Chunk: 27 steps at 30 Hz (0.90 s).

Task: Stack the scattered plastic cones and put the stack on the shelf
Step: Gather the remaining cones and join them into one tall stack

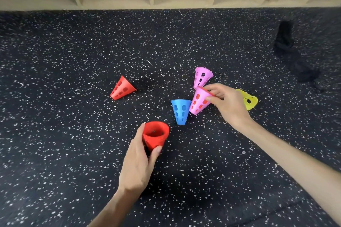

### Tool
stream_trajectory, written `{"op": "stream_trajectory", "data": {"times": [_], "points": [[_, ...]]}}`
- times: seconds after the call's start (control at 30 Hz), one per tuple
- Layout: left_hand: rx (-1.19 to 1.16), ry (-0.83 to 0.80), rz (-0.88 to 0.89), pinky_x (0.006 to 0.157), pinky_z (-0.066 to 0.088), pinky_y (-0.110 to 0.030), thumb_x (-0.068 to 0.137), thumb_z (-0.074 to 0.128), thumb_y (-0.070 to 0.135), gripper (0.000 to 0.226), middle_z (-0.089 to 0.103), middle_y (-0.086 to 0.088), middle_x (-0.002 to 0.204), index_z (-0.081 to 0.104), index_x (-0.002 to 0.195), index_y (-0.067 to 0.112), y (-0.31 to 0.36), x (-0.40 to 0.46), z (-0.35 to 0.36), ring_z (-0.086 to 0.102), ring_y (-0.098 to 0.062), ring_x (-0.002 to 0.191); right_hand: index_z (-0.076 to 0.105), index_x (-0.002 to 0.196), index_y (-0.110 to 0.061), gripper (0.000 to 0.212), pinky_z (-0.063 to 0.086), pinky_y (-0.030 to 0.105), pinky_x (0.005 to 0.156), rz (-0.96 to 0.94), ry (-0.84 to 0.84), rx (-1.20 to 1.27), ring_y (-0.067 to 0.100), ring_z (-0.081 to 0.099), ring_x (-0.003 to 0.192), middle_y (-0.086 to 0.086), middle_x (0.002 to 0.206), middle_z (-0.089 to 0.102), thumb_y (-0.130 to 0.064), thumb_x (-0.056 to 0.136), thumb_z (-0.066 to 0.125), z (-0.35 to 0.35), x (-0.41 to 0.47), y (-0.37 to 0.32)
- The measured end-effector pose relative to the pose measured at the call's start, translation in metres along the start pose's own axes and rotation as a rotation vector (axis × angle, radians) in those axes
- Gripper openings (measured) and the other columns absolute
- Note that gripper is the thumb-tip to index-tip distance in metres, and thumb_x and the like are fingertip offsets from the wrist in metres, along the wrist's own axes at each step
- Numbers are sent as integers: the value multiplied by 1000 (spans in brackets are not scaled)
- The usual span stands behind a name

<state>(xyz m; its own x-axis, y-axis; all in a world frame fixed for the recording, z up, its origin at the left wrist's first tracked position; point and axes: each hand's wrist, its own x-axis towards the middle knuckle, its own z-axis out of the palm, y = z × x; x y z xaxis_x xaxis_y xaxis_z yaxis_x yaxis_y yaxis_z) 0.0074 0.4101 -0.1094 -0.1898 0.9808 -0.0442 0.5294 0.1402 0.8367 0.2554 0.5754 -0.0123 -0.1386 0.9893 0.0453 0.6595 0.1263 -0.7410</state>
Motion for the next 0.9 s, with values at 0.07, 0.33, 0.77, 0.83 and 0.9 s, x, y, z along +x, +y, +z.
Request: {"op": "stream_trajectory", "data": {"times": [0.07, 0.33, 0.77, 0.83, 0.9], "points": [[-4, -2, 1, 111, 44, -40, 89, 45, 66, 79, 50, 7, 148, 12, 157, 44, 1, 0, 0, 54, -13, 129, 73, 116, -24, 29, 47, 7, 81, -35, 91, 72, -4, 65, 89, -9, 97, 74, -9, 91, 71, -1, -3, -19], [21, 17, 43, 109, 34, -23, 96, 47, 60, 80, 37, 17, 150, -2, 156, 42, 9, -1, -5, 40, 4, 132, 74, 117, -22, 34, 44, 5, 83, -195, -87, 138, -6, 64, 93, -16, 100, 72, -7, 87, 76, 44, -45, -73], [80, -12, 0, 98, 40, -21, 96, 37, 68, 83, 54, 1, 136, 4, 164, 32, 3, 0, -3, 49, -6, 115, 61, 124, -45, 36, 48, 35, 100, -275, -517, -197, 1, 60, 109, -15, 116, 67, -34, 91, 70, 77, -57, -59], [87, -9, 2, 101, 41, -25, 97, 32, 69, 78, 55, 3, 133, 9, 163, 35, 2, 0, -4, 50, -6, 115, 62, 123, -42, 35, 49, 34, 101, -267, -513, -179, -3, 60, 110, -16, 117, 67, -27, 92, 71, 77, -56, -59], [47, 19, 11, 108, 41, -30, 100, 29, 65, 68, 53, 9, 135, 20, 160, 36, 1, 1, -4, 47, -2, 120, 64, 123, -40, 35, 50, 34, 101, -249, -490, -164, -5, 61, 110, -18, 117, 69, -25, 92, 72, 75, -57, -57]]}}
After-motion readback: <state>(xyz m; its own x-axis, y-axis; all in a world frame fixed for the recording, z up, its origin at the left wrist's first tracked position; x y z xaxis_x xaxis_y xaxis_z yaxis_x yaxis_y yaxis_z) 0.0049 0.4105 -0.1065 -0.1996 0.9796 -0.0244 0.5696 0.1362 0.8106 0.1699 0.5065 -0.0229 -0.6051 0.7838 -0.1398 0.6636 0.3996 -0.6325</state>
